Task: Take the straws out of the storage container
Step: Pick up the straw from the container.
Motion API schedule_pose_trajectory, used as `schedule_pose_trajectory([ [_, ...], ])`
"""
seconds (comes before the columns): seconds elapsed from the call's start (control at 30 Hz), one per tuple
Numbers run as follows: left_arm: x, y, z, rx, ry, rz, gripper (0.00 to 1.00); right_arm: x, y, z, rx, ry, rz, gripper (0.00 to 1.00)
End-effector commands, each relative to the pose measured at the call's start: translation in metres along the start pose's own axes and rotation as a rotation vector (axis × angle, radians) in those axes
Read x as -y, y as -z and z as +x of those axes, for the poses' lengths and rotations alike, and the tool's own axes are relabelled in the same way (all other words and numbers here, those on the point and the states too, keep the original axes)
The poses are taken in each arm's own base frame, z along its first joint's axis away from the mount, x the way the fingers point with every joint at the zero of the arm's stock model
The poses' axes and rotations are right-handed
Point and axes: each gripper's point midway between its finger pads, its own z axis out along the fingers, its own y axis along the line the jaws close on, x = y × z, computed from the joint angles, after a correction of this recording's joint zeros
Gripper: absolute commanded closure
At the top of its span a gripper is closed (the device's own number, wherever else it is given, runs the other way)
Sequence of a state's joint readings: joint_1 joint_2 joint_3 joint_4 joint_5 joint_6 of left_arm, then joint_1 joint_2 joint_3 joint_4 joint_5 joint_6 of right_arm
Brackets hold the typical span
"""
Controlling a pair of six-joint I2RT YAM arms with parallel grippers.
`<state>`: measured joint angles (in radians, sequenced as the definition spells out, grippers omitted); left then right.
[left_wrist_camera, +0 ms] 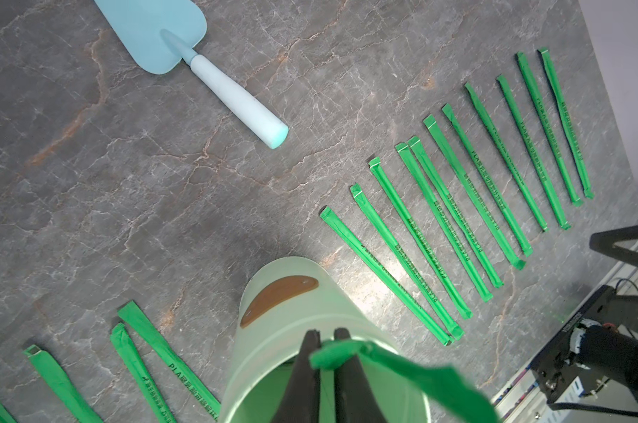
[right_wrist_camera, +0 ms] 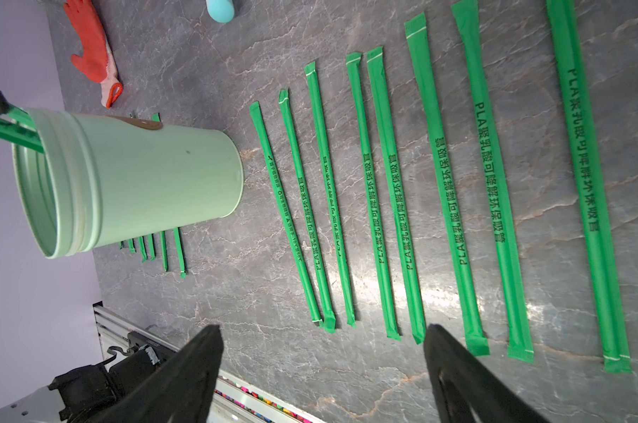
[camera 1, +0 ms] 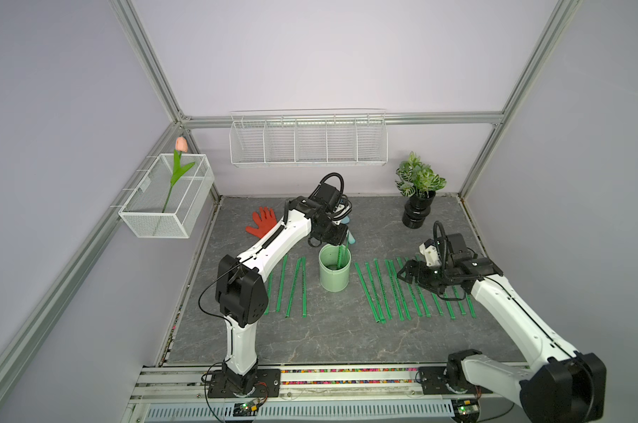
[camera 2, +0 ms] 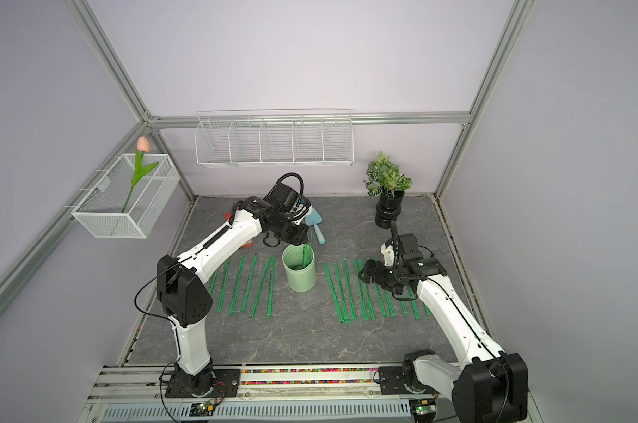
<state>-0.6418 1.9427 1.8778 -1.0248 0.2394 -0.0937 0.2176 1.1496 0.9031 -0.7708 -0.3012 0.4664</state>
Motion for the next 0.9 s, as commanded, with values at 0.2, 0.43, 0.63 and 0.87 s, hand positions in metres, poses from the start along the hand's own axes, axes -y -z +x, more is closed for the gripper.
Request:
schedule_pose_trajectory([
  [0.2,-0.001,0.021,-0.003,0.019,-0.019,-0.042,0.96,0.001,-0.007,0.001,-0.015,-0.006,-0.017,0.11],
  [0.43,-0.010,0.056,-0.002,0.032,-0.020,-0.137,0.96,-0.002,-0.009,-0.001,-0.015,-0.006,-0.035,0.11],
  [0.63,-0.015,0.080,-0.001,0.042,-0.016,-0.197,0.96,-0.004,-0.011,-0.003,-0.016,-0.003,-0.046,0.11],
  [0.87,-0.021,0.120,-0.010,0.084,-0.009,-0.285,0.96,-0.006,-0.012,-0.005,-0.013,0.004,-0.056,0.11],
])
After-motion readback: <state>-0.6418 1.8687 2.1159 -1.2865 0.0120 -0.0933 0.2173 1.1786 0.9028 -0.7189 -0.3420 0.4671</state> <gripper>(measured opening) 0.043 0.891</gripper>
